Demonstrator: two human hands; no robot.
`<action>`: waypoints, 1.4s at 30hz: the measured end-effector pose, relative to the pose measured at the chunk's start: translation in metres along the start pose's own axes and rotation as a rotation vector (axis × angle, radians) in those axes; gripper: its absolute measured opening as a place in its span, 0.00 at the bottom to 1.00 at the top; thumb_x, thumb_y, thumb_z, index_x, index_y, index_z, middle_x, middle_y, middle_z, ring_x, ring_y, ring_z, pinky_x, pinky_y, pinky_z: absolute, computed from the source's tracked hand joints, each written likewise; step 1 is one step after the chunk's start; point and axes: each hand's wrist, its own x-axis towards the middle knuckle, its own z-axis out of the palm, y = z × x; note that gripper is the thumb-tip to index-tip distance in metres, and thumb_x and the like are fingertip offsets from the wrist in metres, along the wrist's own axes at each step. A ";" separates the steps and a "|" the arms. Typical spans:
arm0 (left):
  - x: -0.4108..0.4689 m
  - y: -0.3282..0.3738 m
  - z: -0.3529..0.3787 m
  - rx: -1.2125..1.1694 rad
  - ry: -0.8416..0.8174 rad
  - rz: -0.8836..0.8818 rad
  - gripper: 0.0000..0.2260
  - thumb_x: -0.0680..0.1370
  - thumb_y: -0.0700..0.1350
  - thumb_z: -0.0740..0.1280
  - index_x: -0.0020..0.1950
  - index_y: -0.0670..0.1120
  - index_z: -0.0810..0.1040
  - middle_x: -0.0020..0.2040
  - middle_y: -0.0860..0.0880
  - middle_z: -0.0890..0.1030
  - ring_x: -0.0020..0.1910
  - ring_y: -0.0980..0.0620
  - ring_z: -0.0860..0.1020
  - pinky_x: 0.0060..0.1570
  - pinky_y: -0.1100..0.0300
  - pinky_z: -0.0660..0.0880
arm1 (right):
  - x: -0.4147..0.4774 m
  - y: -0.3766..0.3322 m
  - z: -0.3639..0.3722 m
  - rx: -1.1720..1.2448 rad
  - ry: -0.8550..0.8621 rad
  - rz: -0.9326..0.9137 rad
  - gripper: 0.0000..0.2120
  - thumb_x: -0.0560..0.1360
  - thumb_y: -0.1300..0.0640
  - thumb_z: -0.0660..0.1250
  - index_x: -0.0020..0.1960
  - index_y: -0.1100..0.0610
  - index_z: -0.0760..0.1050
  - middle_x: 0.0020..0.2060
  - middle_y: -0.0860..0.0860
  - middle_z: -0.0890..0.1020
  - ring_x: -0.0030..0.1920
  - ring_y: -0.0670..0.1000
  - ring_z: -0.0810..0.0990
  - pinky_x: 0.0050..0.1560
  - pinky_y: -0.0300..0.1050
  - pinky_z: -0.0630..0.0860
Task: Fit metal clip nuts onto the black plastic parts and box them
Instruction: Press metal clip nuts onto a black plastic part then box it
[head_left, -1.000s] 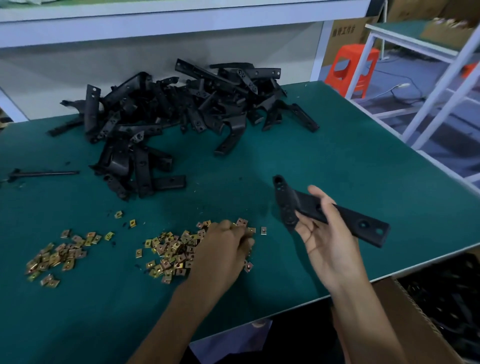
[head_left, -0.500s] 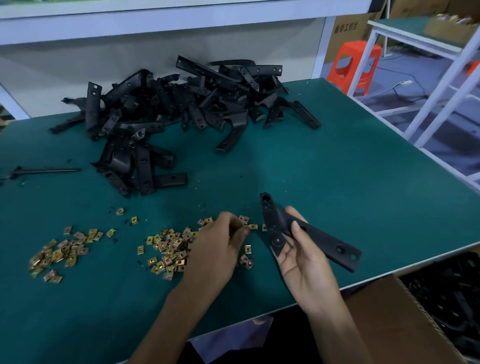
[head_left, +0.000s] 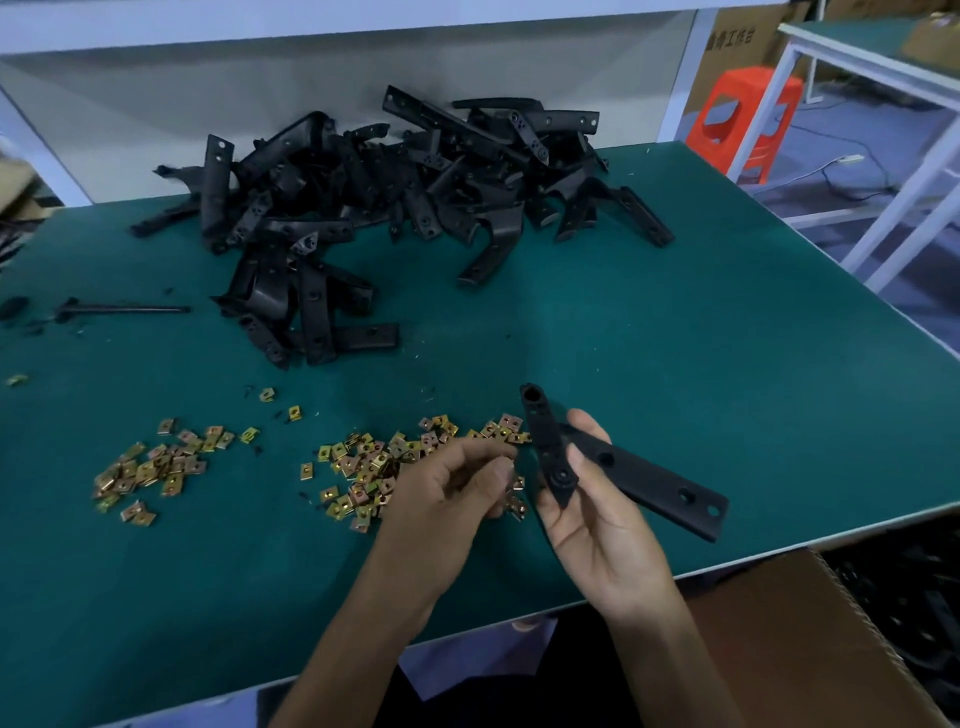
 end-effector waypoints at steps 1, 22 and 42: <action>0.000 0.000 0.002 -0.013 -0.003 0.003 0.08 0.81 0.37 0.67 0.49 0.48 0.84 0.37 0.49 0.82 0.36 0.55 0.77 0.39 0.64 0.77 | 0.000 0.000 0.000 -0.006 -0.003 0.007 0.15 0.76 0.63 0.64 0.62 0.53 0.76 0.50 0.54 0.87 0.43 0.47 0.86 0.40 0.38 0.82; -0.003 0.005 0.017 -0.530 0.071 -0.296 0.03 0.74 0.37 0.70 0.44 0.43 0.83 0.40 0.44 0.84 0.34 0.54 0.80 0.32 0.63 0.78 | -0.002 0.000 0.003 -0.205 -0.103 -0.043 0.25 0.70 0.58 0.74 0.65 0.50 0.73 0.59 0.58 0.83 0.56 0.54 0.84 0.51 0.45 0.82; 0.017 0.002 -0.001 0.193 0.011 -0.080 0.09 0.81 0.51 0.67 0.48 0.50 0.85 0.38 0.56 0.84 0.36 0.62 0.79 0.35 0.71 0.72 | 0.002 0.004 0.000 -0.151 -0.062 -0.088 0.18 0.74 0.62 0.71 0.61 0.50 0.77 0.59 0.59 0.83 0.56 0.56 0.84 0.53 0.48 0.83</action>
